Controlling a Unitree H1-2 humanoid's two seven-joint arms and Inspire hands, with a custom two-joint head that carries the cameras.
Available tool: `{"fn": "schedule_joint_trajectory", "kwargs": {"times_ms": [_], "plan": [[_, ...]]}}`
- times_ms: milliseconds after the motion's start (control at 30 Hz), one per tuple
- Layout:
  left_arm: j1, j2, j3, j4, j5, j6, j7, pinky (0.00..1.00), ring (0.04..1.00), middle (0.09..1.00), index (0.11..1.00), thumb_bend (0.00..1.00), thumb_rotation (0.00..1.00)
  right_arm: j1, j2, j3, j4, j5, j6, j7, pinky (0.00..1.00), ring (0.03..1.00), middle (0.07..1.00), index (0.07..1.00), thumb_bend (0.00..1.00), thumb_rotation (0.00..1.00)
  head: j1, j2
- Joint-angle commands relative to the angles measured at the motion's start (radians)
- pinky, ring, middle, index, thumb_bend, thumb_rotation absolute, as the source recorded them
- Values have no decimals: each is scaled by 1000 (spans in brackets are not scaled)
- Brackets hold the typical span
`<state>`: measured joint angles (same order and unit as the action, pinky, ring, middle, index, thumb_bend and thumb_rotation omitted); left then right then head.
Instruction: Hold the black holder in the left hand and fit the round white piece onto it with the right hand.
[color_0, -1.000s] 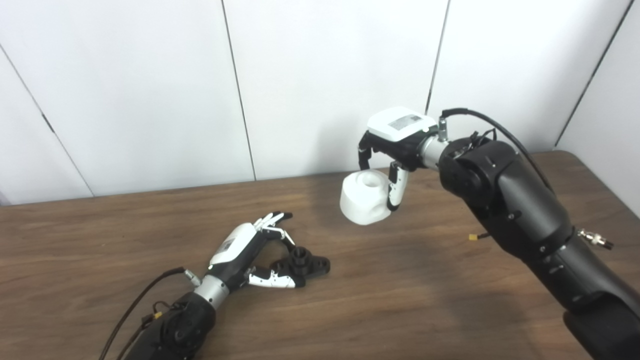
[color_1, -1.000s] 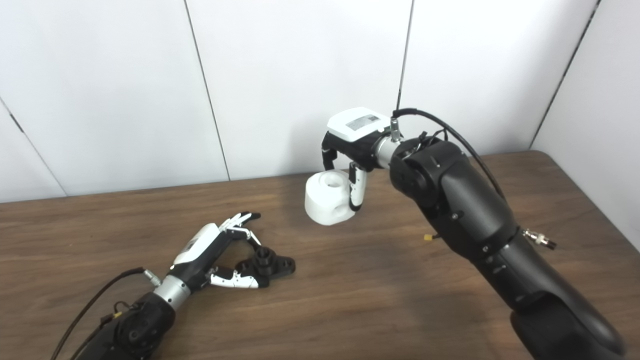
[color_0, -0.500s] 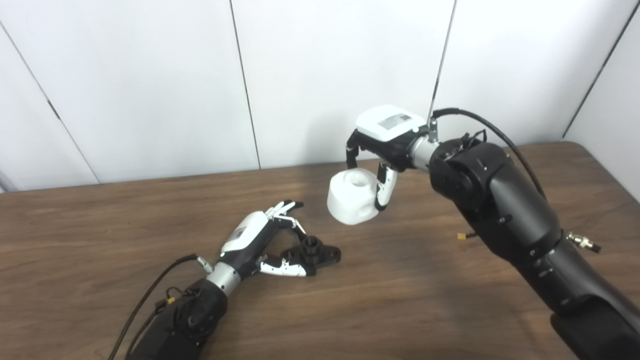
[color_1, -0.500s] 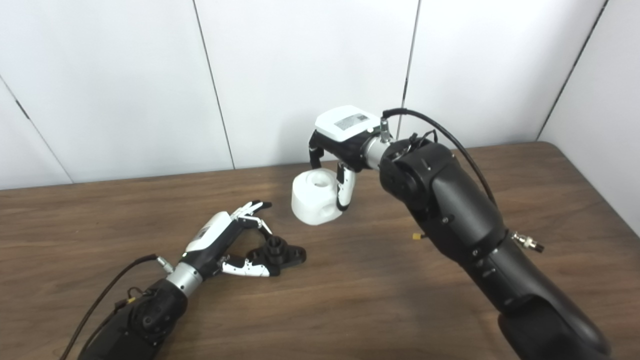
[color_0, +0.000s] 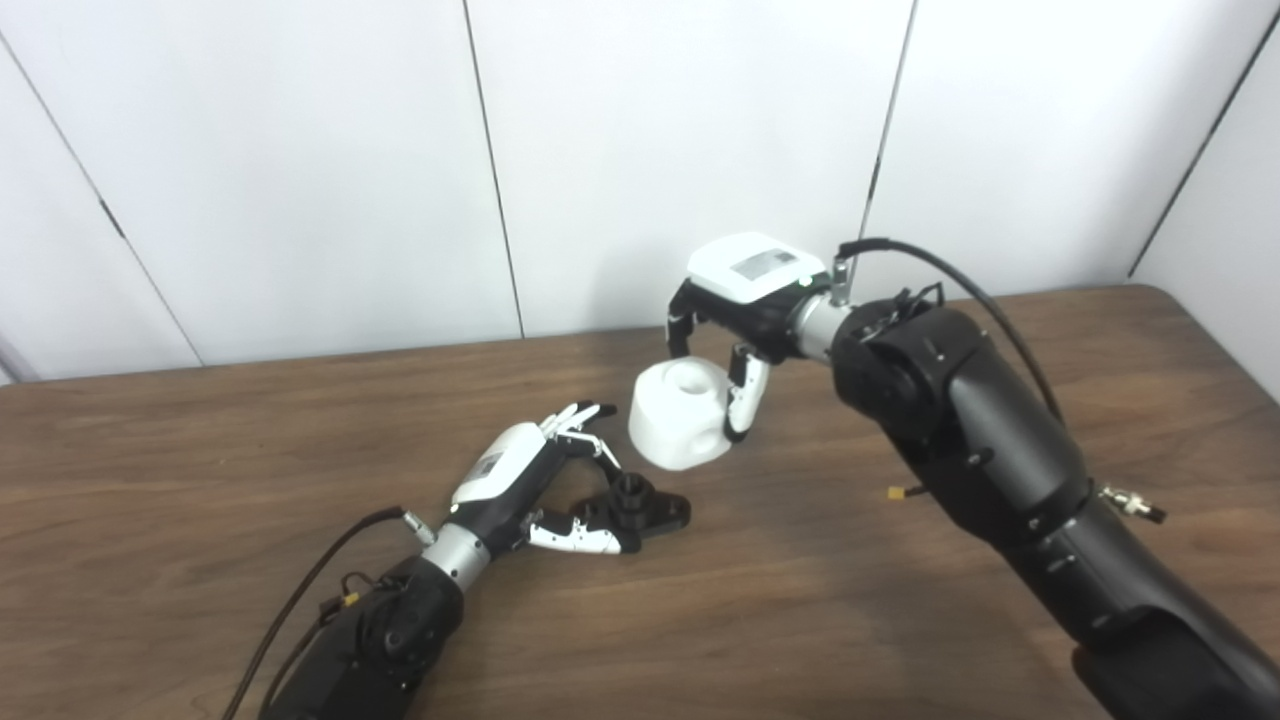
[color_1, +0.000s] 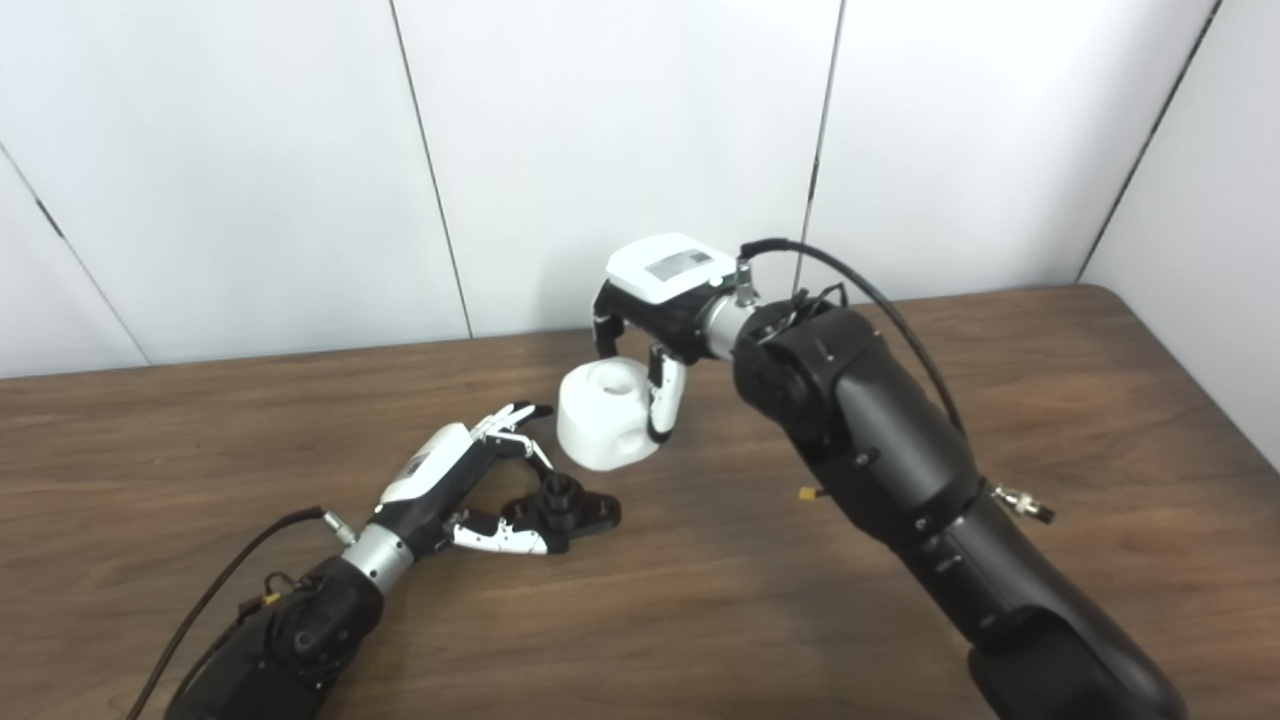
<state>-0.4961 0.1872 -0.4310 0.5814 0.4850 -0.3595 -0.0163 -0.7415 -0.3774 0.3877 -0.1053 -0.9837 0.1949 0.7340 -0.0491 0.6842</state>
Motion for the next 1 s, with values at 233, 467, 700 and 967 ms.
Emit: {"fn": "schedule_joint_trajectory", "kwargs": {"times_ms": [233, 467, 700, 967], "plan": [[93, -61, -53, 65, 19, 31, -50, 978, 1000, 948, 481, 524, 58, -50, 12, 1, -27, -21, -3, -21, 675, 742, 708, 481, 526, 142, 3, 3], [87, -63, -51, 82, 19, 21, -45, 968, 1000, 942, 481, 524, 58, -66, 22, 1, -31, -22, 4, -7, 674, 735, 707, 481, 526, 142, 2, 7], [88, -63, -51, 81, 21, 21, -43, 965, 1000, 938, 480, 524, 58, -81, 21, -1, -44, -27, 8, 18, 668, 739, 712, 481, 525, 141, 2, 10], [88, -60, -52, 80, 25, 24, -45, 983, 1000, 940, 481, 524, 59, -97, 16, -2, -43, -23, -10, 13, 642, 731, 704, 481, 526, 144, 3, 13]]}}
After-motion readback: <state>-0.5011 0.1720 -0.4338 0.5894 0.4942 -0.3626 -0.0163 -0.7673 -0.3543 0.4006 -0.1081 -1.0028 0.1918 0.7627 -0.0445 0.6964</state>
